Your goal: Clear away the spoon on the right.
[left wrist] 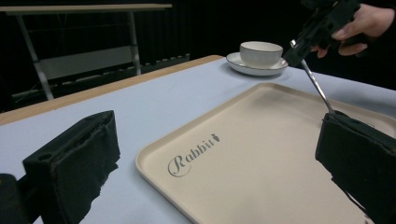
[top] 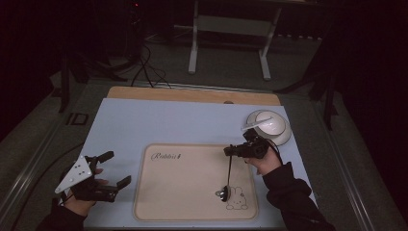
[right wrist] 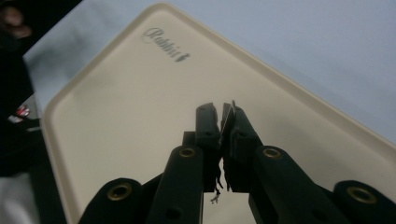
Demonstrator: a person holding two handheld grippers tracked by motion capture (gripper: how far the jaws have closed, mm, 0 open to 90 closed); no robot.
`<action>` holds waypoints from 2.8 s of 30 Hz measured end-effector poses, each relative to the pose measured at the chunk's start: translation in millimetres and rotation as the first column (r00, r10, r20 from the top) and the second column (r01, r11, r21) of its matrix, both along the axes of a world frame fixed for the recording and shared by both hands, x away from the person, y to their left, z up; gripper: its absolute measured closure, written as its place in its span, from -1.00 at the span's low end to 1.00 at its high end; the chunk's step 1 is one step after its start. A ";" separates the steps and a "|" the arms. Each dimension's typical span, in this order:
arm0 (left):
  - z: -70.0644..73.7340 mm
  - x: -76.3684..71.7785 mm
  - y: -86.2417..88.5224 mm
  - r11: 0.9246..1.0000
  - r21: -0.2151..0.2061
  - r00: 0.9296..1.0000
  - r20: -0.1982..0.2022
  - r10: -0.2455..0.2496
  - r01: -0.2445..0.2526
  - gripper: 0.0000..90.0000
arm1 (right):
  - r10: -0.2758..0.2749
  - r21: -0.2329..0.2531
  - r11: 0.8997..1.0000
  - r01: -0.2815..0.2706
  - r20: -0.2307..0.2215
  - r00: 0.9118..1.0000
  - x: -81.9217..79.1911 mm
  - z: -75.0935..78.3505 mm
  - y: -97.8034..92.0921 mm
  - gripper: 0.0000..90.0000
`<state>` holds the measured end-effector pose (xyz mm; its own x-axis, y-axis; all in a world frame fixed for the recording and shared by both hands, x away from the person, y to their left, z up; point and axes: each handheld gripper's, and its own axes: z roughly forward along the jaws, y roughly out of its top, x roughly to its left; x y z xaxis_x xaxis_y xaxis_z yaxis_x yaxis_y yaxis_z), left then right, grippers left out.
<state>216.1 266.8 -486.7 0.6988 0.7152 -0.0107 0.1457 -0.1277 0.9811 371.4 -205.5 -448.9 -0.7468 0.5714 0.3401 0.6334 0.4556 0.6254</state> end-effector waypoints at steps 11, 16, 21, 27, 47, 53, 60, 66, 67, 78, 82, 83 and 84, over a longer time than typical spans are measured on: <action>0.2 0.0 -0.1 1.000 0.001 1.000 0.002 -0.002 0.002 -1.00 | -0.103 -0.084 0.991 0.101 -0.020 0.995 11.2 -18.1 9.6 0.83; 0.2 0.1 0.0 1.000 0.001 1.000 0.001 -0.003 0.003 -1.00 | -0.129 -0.064 0.990 0.127 -0.036 0.991 14.4 -27.7 10.8 0.83; 0.3 0.0 -0.3 1.000 0.003 1.000 0.002 -0.004 0.004 -1.00 | -0.176 -0.061 0.983 0.172 -0.084 0.981 18.7 -46.3 10.8 0.81; 0.3 0.0 -0.6 1.000 0.003 1.000 0.003 -0.005 0.005 -1.00 | -0.198 -0.081 0.978 0.190 -0.108 0.974 21.3 -63.4 11.7 0.72; 0.3 0.2 -1.2 1.000 0.006 1.000 0.003 -0.010 0.010 -1.00 | -0.222 -0.131 0.968 0.217 -0.031 0.975 15.2 -55.8 13.8 0.36; 0.7 0.0 -1.9 1.000 0.011 1.000 0.007 -0.013 0.013 -1.00 | -0.195 -0.122 0.974 0.192 -0.017 0.981 10.7 -54.1 18.6 0.99; 0.5 0.2 -1.5 1.000 0.007 1.000 0.004 -0.013 0.013 -1.00 | -0.175 -0.124 0.978 0.169 -0.043 0.984 11.3 -61.9 27.1 1.00; 0.4 0.3 -1.9 1.000 0.012 1.000 0.003 -0.015 0.015 -1.00 | -0.170 -0.153 0.975 0.161 -0.047 0.984 11.7 -68.0 27.4 1.00; 0.4 0.3 -1.9 1.000 0.011 1.000 0.002 -0.014 0.014 -1.00 | -0.170 -0.160 0.974 0.160 -0.047 0.984 11.8 -68.6 27.2 1.00; 0.4 0.3 -1.9 1.000 0.012 1.000 0.003 -0.015 0.015 -1.00 | -0.190 -0.152 0.972 0.181 -0.043 0.981 11.4 -66.4 18.3 1.00; 0.5 0.4 -2.1 1.000 0.014 1.000 0.003 -0.015 0.015 -1.00 | -0.185 -0.109 0.977 0.182 -0.016 0.983 7.9 -57.1 15.0 0.85; 0.5 0.4 -2.1 1.000 0.013 1.000 0.003 -0.016 0.016 -1.00 | -0.183 -0.094 0.979 0.181 -0.010 0.983 6.4 -53.2 14.4 0.81; 0.5 0.4 -2.2 1.000 0.014 1.000 0.003 -0.016 0.016 -1.00 | -0.181 -0.090 0.980 0.180 -0.002 0.983 5.2 -50.7 14.2 0.75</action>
<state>216.4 264.7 -486.2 0.7100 0.7042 0.0016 0.1401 -0.1435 0.9797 376.6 -191.2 -499.6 -0.6254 0.7249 0.2889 0.7164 0.3866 0.5808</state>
